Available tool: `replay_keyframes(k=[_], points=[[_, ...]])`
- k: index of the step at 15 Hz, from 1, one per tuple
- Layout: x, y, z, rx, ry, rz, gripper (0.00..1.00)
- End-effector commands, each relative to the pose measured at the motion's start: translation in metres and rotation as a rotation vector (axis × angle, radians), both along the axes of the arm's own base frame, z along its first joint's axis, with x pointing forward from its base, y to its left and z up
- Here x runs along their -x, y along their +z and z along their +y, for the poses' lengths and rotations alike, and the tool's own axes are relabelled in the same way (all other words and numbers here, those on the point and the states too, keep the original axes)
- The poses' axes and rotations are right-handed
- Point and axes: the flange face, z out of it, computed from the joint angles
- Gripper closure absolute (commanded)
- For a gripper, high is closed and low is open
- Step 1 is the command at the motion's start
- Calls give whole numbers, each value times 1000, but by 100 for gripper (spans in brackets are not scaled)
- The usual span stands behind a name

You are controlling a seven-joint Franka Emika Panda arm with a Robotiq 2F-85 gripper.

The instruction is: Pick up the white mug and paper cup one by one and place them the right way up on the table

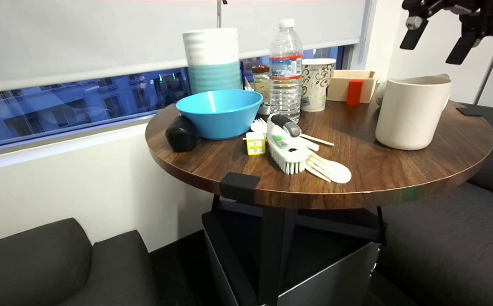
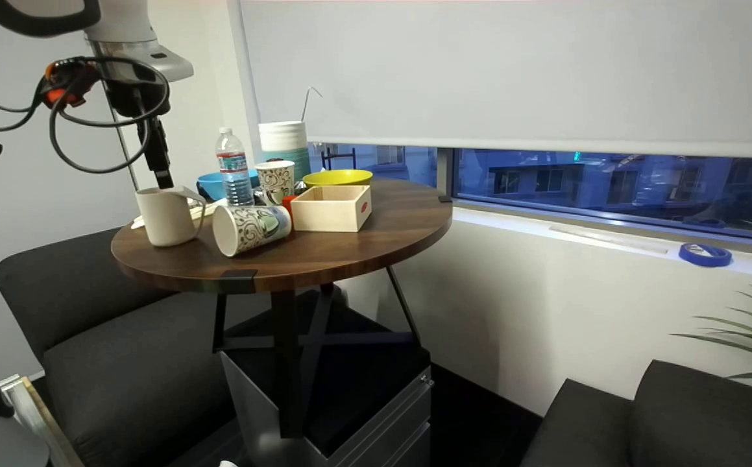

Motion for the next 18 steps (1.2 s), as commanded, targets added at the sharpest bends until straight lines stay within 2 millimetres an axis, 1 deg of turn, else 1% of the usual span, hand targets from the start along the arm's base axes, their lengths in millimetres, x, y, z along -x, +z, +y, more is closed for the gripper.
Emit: replay_keyframes(k=[1, 3, 4, 5, 6, 7, 9, 11, 13, 14, 18], points=[[2, -4, -4, -3, -11, 0, 0], [4, -7, -4, -4, -15, -1, 0], [3, -9, -13, 0, -43, -10, 0], [4, -11, -25, -54, -97, -34, 0], [4, -11, -32, -66, -123, -48, 0], [4, -12, -43, -94, -192, -56, 0], [5, -22, -65, -141, -280, -56, 0], [8, -31, -82, -184, -373, -57, 0], [11, -38, -95, -224, -466, -69, 0], [5, -33, -103, -242, -503, -77, 0], [-3, -38, -123, -264, -606, -144, 0]])
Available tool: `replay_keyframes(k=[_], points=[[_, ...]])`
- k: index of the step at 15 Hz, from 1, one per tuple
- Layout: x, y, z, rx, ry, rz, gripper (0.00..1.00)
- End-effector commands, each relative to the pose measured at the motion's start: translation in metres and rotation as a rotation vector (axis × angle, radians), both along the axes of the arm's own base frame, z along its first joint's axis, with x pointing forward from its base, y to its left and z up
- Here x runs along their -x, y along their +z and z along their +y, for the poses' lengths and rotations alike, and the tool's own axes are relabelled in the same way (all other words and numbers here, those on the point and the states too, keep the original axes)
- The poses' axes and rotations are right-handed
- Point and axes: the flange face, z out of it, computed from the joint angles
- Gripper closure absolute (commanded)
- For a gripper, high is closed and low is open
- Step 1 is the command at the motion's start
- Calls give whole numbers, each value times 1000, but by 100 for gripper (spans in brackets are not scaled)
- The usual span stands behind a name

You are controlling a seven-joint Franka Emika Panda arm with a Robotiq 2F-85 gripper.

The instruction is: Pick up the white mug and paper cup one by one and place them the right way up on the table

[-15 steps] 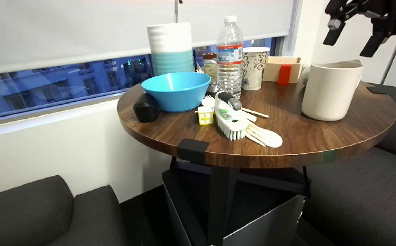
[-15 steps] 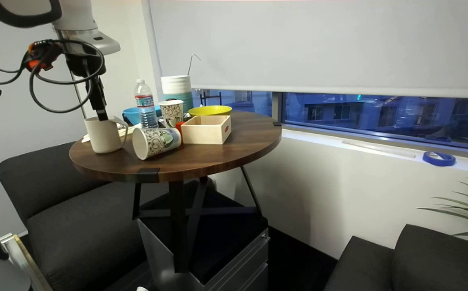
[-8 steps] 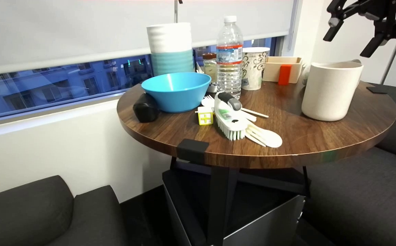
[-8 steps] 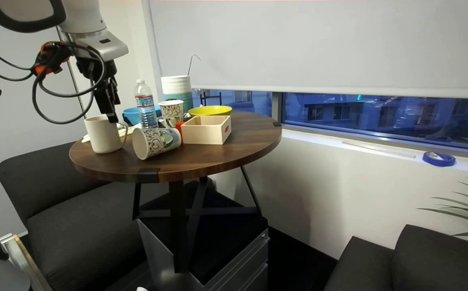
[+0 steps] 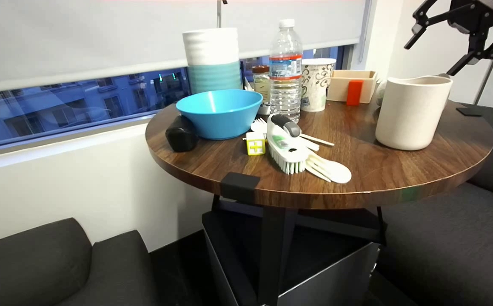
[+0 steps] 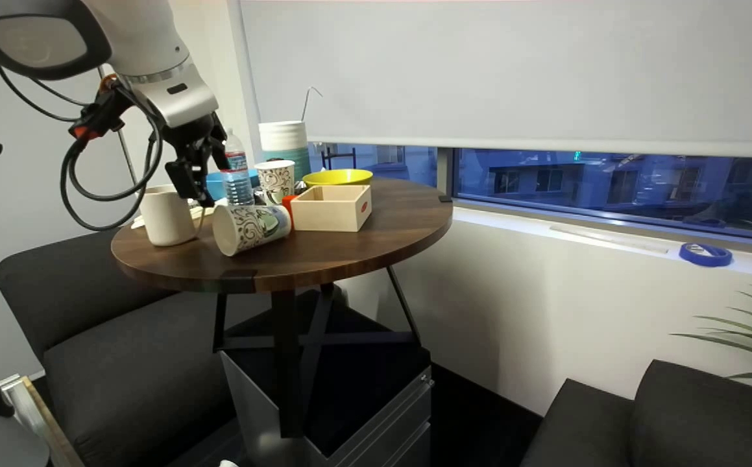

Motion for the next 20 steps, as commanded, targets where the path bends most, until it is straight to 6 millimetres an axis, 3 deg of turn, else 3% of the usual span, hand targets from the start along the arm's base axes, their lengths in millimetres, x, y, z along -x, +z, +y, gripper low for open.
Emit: replay_keyframes(k=[1, 9, 10, 11, 13, 20], points=[[-9, -6, -15, -31, -110, -34, 0], [-17, -24, -27, -53, -183, -2, 0], [-18, -27, -28, -53, -186, 8, 5], [-18, -29, -28, -54, -191, 12, 26], [-19, -31, -28, -60, -193, 20, 31], [-16, -25, -27, -35, -182, 21, 81]])
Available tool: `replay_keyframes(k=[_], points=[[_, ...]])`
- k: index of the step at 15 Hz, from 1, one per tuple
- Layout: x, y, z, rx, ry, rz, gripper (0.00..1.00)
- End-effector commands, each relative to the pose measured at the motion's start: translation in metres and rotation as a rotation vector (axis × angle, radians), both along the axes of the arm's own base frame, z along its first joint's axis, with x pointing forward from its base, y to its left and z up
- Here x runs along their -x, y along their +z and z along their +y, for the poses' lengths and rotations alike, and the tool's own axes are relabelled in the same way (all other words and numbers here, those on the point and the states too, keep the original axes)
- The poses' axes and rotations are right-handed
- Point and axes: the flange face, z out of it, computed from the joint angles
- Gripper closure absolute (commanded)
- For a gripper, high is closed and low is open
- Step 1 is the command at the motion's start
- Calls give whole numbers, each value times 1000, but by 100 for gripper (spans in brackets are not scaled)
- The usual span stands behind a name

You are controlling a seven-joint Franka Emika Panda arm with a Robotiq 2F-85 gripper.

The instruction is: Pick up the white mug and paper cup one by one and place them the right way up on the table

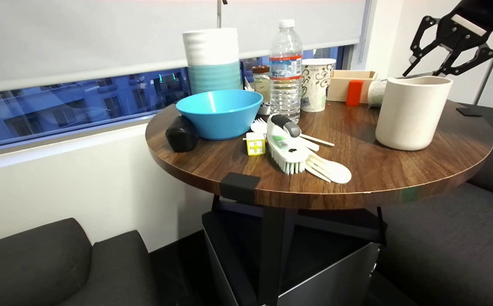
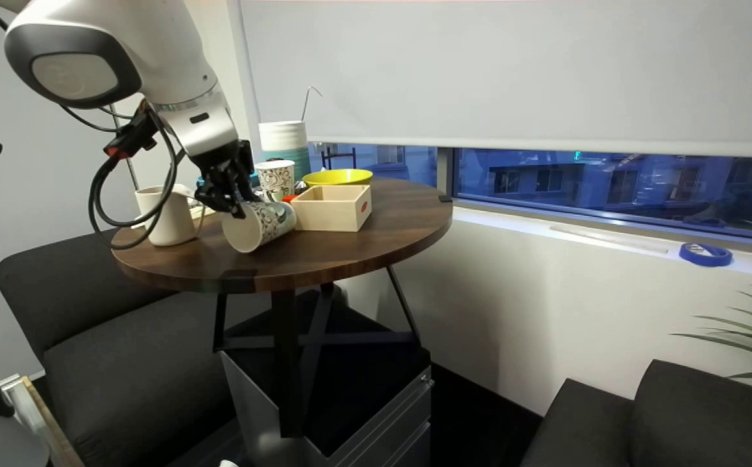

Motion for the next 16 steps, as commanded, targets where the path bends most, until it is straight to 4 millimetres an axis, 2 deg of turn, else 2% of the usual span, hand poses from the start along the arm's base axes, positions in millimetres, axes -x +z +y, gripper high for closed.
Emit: replay_keyframes(k=[1, 2, 4, 9, 16], points=[[1, 8, 0, 14, -19, -11, 89], [2, 12, 1, 23, -16, -12, 95], [3, 22, 4, 45, -8, -21, 100], [6, 46, 16, 105, 47, 25, 99], [-2, 72, 34, 128, 255, 242, 98]])
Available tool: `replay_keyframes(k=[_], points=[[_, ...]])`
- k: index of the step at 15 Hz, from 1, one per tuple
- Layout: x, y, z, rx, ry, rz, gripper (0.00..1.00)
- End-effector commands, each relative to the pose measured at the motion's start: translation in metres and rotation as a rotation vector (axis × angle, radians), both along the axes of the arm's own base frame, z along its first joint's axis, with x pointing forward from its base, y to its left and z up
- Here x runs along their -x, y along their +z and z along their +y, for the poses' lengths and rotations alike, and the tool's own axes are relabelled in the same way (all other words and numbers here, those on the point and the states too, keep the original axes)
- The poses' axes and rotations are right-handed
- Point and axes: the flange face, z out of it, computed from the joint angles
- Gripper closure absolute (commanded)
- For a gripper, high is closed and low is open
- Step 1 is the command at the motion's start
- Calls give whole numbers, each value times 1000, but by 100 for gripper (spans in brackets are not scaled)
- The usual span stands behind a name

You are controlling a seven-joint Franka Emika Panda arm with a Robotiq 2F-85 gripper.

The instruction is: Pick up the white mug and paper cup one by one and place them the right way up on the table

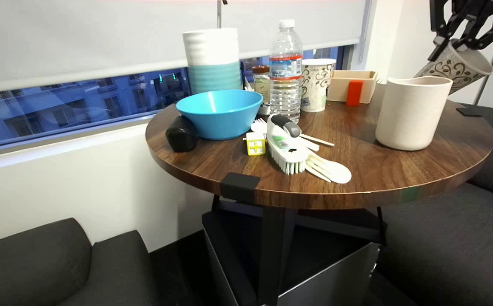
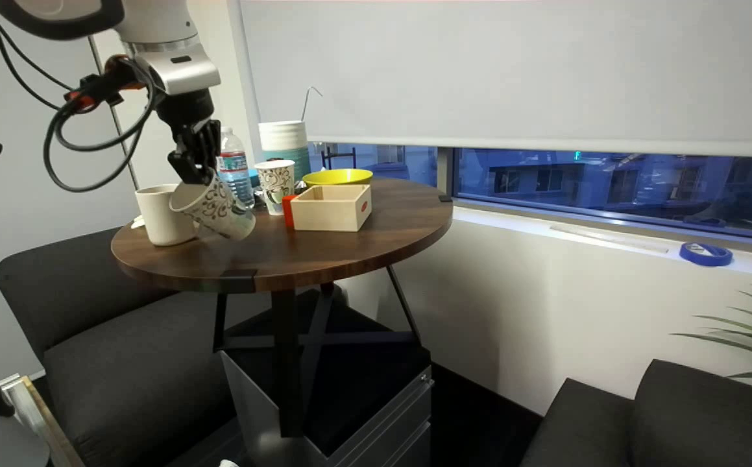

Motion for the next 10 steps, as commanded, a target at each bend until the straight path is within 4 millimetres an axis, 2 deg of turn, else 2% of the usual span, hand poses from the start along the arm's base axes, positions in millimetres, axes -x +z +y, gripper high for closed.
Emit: replay_keyframes(k=[1, 3, 7, 10], points=[[-9, 17, 5, 45, 102, 130, 98], [-16, 16, 8, 67, 171, 210, 98], [-53, 9, 38, 96, 298, 303, 98], [-80, -1, 47, 116, 352, 352, 98]])
